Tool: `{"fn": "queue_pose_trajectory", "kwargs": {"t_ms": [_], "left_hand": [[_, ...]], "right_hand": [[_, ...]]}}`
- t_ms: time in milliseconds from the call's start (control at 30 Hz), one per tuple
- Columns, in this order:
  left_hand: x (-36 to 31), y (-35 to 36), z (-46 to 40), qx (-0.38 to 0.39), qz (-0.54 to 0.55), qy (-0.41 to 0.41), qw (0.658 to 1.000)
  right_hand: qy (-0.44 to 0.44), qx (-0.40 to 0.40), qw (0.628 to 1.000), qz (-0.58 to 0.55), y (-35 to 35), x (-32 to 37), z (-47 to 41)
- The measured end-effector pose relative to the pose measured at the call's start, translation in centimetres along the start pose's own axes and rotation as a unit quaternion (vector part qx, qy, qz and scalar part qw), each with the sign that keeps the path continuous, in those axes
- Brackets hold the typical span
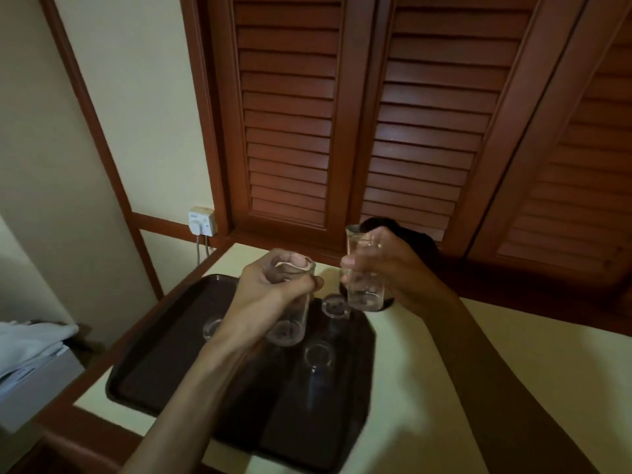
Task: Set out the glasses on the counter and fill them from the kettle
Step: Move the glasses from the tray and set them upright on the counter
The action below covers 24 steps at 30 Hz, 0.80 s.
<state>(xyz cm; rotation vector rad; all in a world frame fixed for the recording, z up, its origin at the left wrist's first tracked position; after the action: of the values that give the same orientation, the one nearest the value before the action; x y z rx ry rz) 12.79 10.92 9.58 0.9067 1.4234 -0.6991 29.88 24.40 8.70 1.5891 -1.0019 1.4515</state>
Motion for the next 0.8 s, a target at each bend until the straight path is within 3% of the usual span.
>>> {"fn": "queue_pose_trajectory", "kwargs": {"t_ms": [167,367,633,800], "left_hand": [[1.9,7.0,4.8,0.035,-0.004,0.019,0.999],[6.8,13.1,8.7,0.049,-0.034,0.038,0.998],[13.2,15.8,10.7,0.017,-0.044,0.005,0.999],[15.1,16.1,11.4,0.013,-0.046,0.009,0.999]], "right_hand": [[0.017,-0.008,0.997,-0.071,-5.2,-1.7,3.5],[0.013,-0.052,0.995,-0.080,-9.7,-5.0,5.7],[-0.009,-0.101,0.993,-0.060,-12.8,-9.5,6.5],[-0.033,-0.088,0.995,-0.038,-13.5,-11.7,5.8]]}}
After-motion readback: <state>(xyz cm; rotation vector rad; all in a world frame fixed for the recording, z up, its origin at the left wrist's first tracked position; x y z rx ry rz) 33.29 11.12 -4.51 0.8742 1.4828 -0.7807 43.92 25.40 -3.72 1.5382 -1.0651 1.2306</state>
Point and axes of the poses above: each hand's wrist, its own z-axis away from the middle knuckle, its own y-axis out of the palm, x = y × z, the point moved 4 cm from there along -z, towards the middle knuckle, and after that the axes turned 11 degrees about -x, right-handed, at the moved point
